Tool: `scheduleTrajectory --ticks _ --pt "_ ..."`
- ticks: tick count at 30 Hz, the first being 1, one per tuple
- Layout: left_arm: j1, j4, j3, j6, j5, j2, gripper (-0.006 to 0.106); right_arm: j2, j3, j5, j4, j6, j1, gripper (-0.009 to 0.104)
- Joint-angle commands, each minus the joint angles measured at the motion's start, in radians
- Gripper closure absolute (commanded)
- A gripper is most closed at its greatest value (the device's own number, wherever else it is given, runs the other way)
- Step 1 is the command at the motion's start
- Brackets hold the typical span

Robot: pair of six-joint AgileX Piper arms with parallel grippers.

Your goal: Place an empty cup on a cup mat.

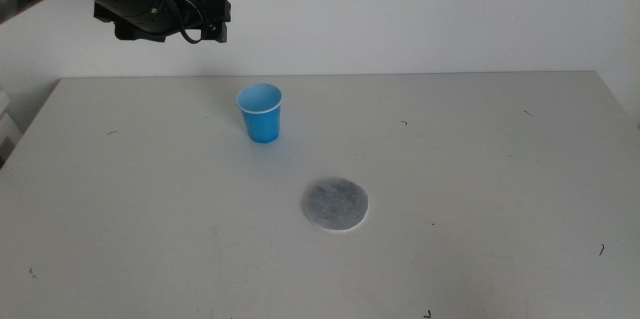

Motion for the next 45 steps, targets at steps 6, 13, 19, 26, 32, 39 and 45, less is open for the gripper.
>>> scheduleTrajectory --ticks 6,13,19,26,32,39,45 --pt "-0.005 0.012 -0.18 0.015 0.025 0.066 -0.005 -0.019 -0.012 -0.078 -0.009 -0.008 0.002 0.001" --pt "-0.005 -0.025 -0.266 0.015 0.053 0.185 -0.005 -0.019 -0.012 -0.078 -0.009 -0.008 0.002 0.001" --pt "-0.005 -0.06 -0.266 0.021 0.019 0.255 -0.005 -0.019 -0.012 -0.078 -0.009 -0.008 0.002 0.001" --pt "-0.005 -0.115 -0.266 0.024 0.01 0.328 -0.005 -0.019 -0.012 -0.078 -0.009 -0.008 0.002 0.001" --pt "-0.005 -0.136 -0.266 0.025 0.009 0.37 0.004 -0.019 -0.012 -0.078 -0.009 -0.008 0.002 0.001" --pt "-0.005 -0.151 -0.266 0.028 -0.009 0.375 0.058 -0.019 -0.012 -0.078 -0.009 -0.008 0.002 0.001" --pt "-0.005 -0.214 -0.266 0.035 0.01 0.37 0.099 -0.019 -0.012 -0.078 -0.009 -0.008 0.002 0.001"
